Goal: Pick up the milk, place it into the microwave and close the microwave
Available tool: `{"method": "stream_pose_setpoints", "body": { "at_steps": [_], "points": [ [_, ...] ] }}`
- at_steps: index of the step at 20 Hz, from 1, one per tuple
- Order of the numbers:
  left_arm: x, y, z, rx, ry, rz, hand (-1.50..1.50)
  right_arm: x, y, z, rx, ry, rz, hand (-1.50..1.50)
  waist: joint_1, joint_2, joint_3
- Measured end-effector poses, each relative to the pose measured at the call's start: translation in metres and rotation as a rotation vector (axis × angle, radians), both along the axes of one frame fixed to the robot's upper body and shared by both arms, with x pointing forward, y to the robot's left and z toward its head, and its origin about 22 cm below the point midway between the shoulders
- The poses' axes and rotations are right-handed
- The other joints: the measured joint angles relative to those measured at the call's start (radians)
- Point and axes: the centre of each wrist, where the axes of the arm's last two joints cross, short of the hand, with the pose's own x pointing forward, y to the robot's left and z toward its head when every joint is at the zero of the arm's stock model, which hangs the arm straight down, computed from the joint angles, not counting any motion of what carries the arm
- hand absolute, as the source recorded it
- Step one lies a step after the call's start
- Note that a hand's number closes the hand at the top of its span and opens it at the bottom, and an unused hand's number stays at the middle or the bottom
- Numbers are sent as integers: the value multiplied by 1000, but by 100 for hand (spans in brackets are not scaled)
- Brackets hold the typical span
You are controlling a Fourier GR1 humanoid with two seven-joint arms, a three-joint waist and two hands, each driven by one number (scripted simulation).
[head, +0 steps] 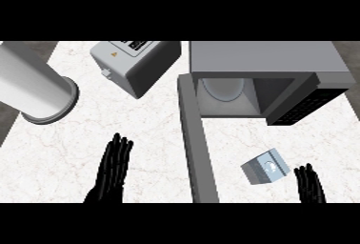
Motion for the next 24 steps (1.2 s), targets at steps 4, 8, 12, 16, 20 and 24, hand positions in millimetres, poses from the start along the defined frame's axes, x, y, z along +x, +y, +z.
{"method": "stream_pose_setpoints", "body": {
  "at_steps": [4, 8, 12, 16, 20, 24],
  "points": [
    [-5, 16, -7, 5, 10, -6, -150, 18, -1, -19, -20, 10, -24, -150, 2, 0, 0],
    [-15, 29, -2, -4, 15, -1, -150, 34, -8, -32, -41, 13, -55, -150, 3, 0, 0],
    [-15, 42, -2, -8, 22, 2, -150, 59, -19, -41, -80, 18, -78, -150, 4, 1, 0],
    [-15, 51, -8, -8, 24, 3, -150, 66, -20, -57, -97, 13, -103, -150, 3, 1, 0],
    [-27, 60, -13, -2, 26, 6, -150, 74, -24, -73, -101, 4, -121, 150, 4, 1, 0],
    [-28, 74, -13, -9, 29, 6, -150, 84, -34, -83, -111, -14, -157, 150, 5, 0, -1]
  ]
}}
